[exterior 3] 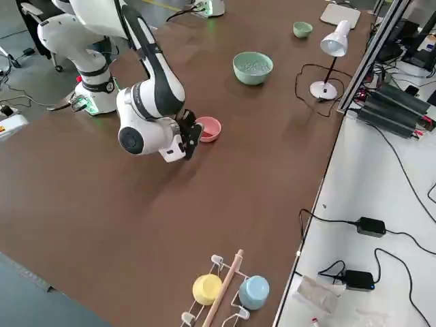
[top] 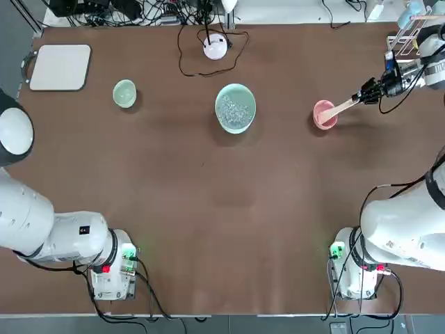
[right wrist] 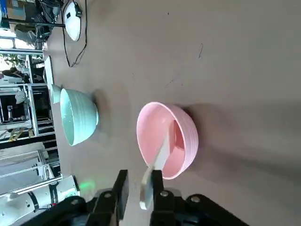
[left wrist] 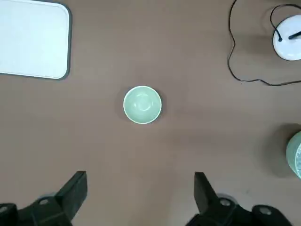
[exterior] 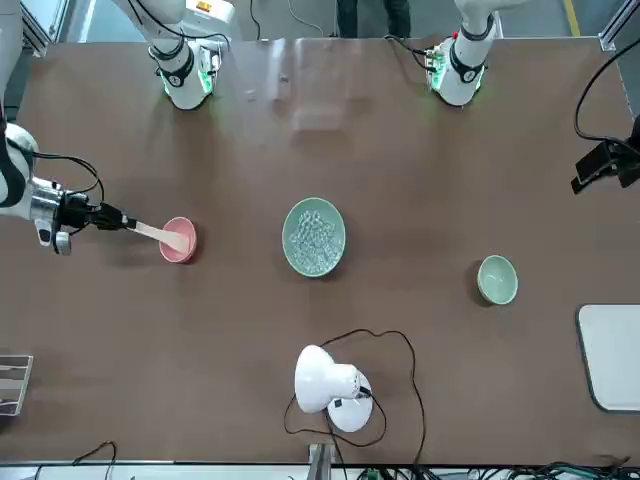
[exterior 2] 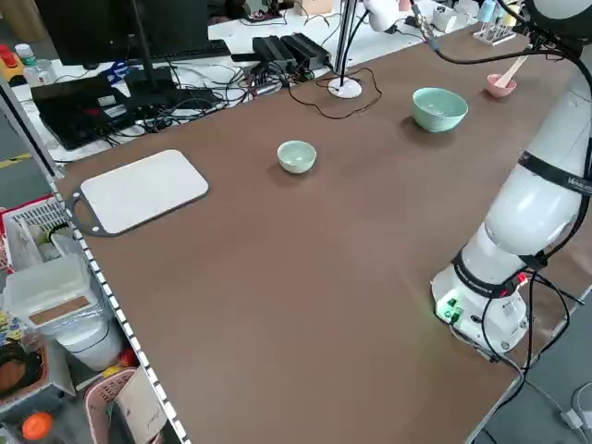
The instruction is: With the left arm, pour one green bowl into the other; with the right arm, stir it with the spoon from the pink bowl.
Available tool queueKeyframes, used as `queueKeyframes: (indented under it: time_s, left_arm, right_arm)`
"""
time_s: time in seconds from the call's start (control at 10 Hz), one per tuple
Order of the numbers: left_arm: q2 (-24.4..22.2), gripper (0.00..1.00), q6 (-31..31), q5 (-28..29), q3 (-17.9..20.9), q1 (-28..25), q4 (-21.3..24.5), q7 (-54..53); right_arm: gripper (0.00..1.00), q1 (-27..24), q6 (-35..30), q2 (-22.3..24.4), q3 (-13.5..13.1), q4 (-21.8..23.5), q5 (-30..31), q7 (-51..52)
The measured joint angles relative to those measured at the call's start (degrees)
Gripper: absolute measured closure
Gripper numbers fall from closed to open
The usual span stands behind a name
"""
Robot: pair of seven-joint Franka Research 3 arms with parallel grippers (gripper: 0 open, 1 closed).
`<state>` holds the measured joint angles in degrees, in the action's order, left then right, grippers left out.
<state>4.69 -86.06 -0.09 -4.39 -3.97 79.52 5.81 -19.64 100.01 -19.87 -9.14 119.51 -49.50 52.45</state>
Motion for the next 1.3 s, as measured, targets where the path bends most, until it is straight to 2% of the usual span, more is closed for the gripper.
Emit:
queueKeyframes:
  time_s: [0.3, 0.4, 0.6, 1.1, 1.3]
  left_arm:
    - [0.0, 0.00, 0.0, 0.0, 0.0, 0.0, 0.0, 0.0]
    - [0.0, 0.00, 0.0, 0.0, 0.0, 0.0, 0.0, 0.0]
    - [0.0, 0.00, 0.0, 0.0, 0.0, 0.0, 0.0, 0.0]
    - [0.0, 0.00, 0.0, 0.0, 0.0, 0.0, 0.0, 0.0]
    - [0.0, 0.00, 0.0, 0.0, 0.0, 0.0, 0.0, 0.0]
  right_arm:
    - [0.59, 0.0, 0.2, -0.2, 0.0, -0.2, -0.2, 0.0]
    - [0.47, 0.0, 0.3, -0.4, 0.0, -0.3, -0.6, 0.0]
    - [0.33, 0.0, 0.3, -1.1, 0.1, -0.9, -1.0, 0.1]
    - [0.26, 0.0, 1.2, -3.4, 0.1, -2.3, -1.1, 0.4]
    - [0.19, 0.0, 2.0, -3.8, 0.1, -2.3, -1.1, 0.5]
